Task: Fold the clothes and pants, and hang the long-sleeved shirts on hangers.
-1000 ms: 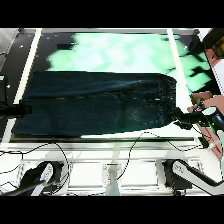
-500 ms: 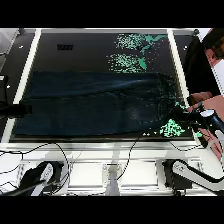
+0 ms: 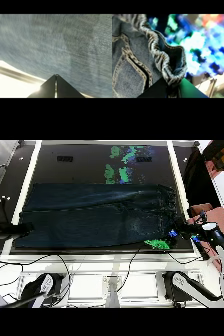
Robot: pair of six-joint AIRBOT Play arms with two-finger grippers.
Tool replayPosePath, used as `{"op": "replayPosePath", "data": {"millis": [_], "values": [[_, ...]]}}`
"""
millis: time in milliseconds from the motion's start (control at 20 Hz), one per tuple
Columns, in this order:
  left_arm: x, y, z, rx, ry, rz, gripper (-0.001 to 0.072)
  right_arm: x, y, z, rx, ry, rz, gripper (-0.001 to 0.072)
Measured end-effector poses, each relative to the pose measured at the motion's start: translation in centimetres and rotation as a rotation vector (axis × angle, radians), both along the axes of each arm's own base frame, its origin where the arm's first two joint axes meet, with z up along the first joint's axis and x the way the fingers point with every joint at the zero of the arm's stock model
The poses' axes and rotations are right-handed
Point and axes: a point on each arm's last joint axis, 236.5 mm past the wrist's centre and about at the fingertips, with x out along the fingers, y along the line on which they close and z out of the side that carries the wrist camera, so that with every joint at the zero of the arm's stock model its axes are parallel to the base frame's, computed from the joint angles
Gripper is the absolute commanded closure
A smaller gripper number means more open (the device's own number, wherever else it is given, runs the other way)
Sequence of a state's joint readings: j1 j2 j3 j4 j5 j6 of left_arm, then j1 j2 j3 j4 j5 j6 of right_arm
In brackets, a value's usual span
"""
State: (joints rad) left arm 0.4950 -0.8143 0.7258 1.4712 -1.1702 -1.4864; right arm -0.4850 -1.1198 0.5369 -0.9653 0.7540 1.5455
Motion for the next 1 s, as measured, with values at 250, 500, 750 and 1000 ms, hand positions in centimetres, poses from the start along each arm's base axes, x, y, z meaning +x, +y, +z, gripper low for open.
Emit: {"op": "replayPosePath", "data": {"millis": [250, 500, 750, 1000], "values": [[-2.4, 1.4, -2.4, -0.221, -0.042, 0.325, 0.0668, 0.1, 0.3, 0.4, 0.005, -0.013, 0.012, 0.0676], [-4.9, 5.7, -2.8, -0.260, -0.110, 0.585, 0.0337, 0.0, 0.5, 0.5, 0.009, -0.013, 0.017, 0.0676], [-7.2, 8.9, -3.9, -0.251, -0.149, 0.761, 0.0175, 0.0, 0.5, 0.5, 0.009, -0.013, 0.017, 0.0676], [-8.0, 9.6, -6.9, -0.301, -0.131, 0.807, 0.0146, 0.0, 0.4, 0.5, 0.008, -0.013, 0.018, 0.0675]]}}
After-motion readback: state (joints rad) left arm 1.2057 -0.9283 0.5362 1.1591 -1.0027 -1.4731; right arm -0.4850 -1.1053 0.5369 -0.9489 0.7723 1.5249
